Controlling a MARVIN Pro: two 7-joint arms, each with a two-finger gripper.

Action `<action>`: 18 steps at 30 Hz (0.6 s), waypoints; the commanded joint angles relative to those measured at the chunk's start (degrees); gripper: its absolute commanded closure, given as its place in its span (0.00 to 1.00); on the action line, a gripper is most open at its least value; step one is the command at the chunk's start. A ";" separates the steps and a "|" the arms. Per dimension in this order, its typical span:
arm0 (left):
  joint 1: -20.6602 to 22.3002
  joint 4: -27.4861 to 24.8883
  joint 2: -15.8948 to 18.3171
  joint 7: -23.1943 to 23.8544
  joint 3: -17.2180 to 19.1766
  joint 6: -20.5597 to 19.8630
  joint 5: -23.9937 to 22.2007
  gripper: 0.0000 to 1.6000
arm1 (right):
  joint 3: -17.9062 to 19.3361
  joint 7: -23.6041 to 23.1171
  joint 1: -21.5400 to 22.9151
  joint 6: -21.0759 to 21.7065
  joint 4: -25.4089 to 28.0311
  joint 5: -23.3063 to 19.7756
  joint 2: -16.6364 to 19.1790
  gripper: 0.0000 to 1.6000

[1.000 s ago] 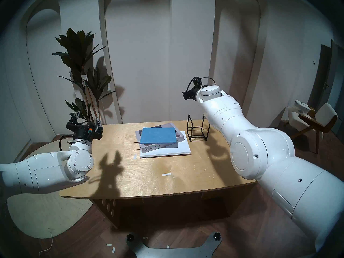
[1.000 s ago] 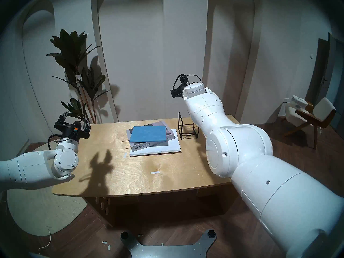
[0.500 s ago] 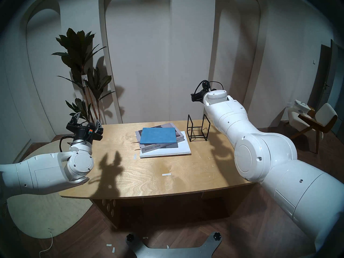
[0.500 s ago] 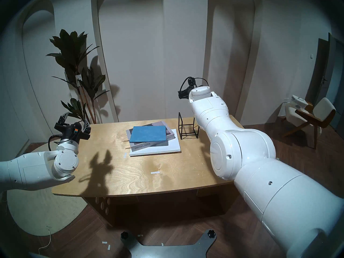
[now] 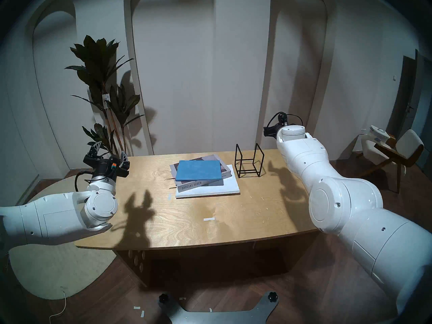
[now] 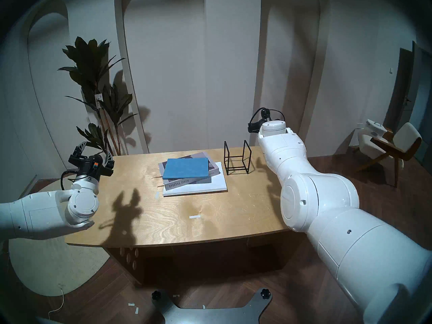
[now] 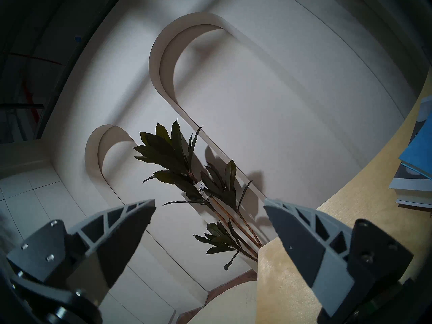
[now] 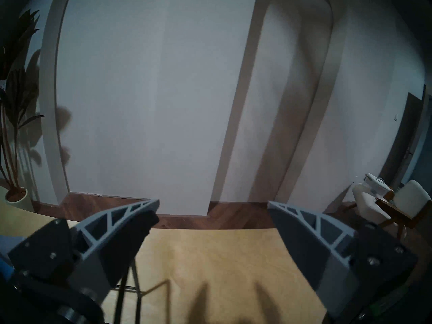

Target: Stack the books into one stack

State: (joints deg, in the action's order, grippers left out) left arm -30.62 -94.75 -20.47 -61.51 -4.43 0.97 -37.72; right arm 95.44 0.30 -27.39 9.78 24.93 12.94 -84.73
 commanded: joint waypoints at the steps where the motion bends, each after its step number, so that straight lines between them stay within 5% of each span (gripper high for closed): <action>1: 0.84 -0.01 0.05 -0.14 0.69 0.09 0.11 0.00 | 1.31 1.12 0.59 -1.96 3.03 -0.26 3.87 0.00; 18: 1.01 -0.01 0.06 -0.20 0.73 0.12 0.13 0.00 | 3.61 1.10 -1.36 -4.40 6.18 -1.68 7.00 0.00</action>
State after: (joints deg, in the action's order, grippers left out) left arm -30.63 -94.75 -20.46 -61.53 -4.55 0.98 -37.71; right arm 98.79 1.98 -29.10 7.27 28.21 11.42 -78.92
